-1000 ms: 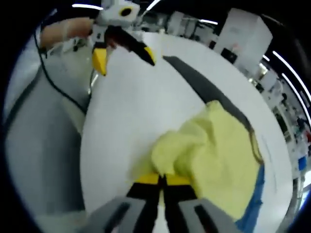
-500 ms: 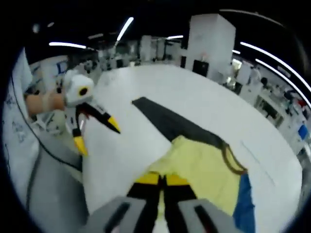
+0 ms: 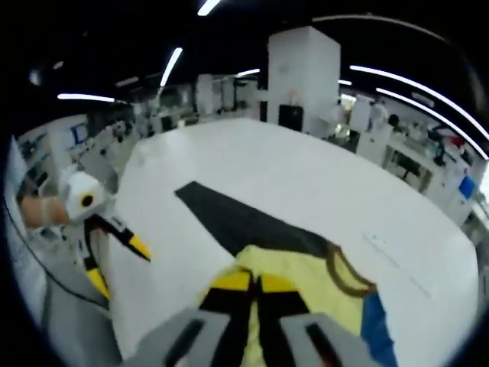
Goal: Fold the garment on the visible template until the final outline fits inside the template.
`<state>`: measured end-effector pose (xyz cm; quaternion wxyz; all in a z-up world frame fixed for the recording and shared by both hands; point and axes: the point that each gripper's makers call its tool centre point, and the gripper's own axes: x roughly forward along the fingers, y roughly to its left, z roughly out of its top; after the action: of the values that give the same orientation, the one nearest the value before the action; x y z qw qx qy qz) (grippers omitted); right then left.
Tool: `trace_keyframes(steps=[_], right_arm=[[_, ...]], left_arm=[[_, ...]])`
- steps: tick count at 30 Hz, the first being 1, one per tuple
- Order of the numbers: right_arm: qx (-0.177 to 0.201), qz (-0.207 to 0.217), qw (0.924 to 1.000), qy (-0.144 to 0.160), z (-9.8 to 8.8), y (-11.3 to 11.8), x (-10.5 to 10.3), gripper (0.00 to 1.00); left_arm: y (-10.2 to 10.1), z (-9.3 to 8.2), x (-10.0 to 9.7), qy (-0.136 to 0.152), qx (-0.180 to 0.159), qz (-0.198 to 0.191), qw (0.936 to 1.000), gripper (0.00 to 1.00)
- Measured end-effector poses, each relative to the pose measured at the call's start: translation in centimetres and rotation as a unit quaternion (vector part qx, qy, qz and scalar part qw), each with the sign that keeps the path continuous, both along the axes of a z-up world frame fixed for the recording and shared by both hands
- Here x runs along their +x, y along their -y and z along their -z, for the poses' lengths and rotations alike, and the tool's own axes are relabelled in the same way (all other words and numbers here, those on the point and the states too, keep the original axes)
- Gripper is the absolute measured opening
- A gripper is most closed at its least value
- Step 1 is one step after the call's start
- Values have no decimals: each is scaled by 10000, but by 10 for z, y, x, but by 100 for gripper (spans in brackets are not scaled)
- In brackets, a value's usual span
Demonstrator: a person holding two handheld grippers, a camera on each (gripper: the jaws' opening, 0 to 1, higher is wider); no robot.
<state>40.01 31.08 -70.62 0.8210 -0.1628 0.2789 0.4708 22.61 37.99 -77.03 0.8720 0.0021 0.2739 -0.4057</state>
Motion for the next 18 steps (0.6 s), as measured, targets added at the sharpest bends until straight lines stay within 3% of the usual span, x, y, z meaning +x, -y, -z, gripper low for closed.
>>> trace_keyframes(steps=[5, 10, 18], right_arm=[[33, 198, 9998, -70, 12, -7, 24, 0], [-136, 362, 9991, -175, 37, -7, 46, 0], [-314, 547, 9973, -378, 67, -3, 69, 0]], left_arm=[[2, 1, 4, -5, -50, -4, 10000, 54], [3, 5, 7, -59, -91, -42, 9999, 53], [10, 8, 7, -163, -181, -96, 9997, 51]])
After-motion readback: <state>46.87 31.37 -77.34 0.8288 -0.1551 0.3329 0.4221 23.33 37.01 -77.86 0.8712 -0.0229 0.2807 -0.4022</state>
